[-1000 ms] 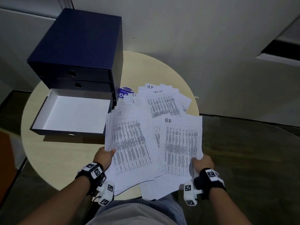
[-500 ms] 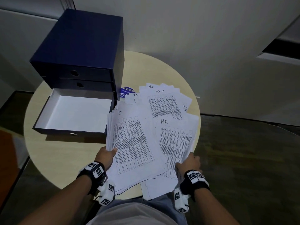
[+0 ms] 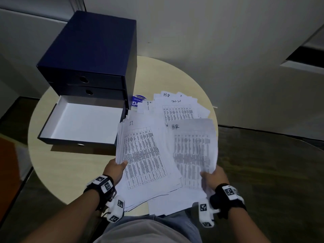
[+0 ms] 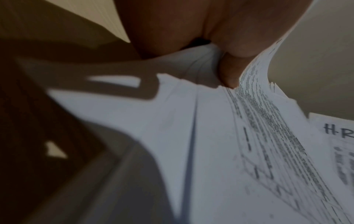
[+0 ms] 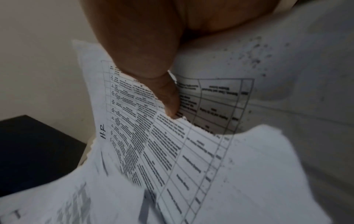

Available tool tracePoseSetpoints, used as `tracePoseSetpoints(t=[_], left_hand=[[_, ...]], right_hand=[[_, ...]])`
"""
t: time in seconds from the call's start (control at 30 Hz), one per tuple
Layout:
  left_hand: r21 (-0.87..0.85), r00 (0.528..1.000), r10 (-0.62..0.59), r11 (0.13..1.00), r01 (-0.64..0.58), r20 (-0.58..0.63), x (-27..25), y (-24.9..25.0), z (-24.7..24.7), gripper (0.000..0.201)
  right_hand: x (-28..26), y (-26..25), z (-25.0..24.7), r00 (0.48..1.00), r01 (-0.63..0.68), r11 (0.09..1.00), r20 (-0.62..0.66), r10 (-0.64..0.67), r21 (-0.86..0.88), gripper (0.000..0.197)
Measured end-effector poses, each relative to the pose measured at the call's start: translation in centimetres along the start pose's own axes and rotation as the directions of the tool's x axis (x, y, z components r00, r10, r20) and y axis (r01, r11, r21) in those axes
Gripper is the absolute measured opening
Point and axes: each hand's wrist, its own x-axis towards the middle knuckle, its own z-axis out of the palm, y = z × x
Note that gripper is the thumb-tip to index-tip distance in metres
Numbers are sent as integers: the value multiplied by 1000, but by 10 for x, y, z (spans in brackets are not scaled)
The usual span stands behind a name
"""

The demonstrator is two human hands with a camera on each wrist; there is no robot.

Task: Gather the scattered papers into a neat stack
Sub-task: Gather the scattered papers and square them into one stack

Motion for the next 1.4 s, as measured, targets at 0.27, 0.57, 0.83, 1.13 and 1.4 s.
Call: tracePoseSetpoints(t=[0.27, 0.57, 0.83, 1.13, 1.4], left_hand=[[13, 1000, 20, 1000, -20, 1, -8, 6, -1, 21], [67, 998, 31, 997, -35, 53, -6, 5, -7, 33], [-3, 992, -109, 994, 110, 61, -1, -1, -5, 90], [31, 996, 17, 999, -20, 85, 3, -7, -2, 47], [17, 997, 26, 999, -27, 74, 11, -10, -1, 42]], right_hand=[[-15, -48, -88, 950, 218, 916, -288, -120, 337, 22], [-40, -85, -65, 979, 203, 761, -113, -170, 616, 29], [-21, -37, 47, 978, 80, 990, 199, -56, -114, 51], [-21, -46, 83, 934, 323, 850, 283, -216, -416, 81], [56, -82, 22, 957, 237, 888, -62, -284, -393, 75]])
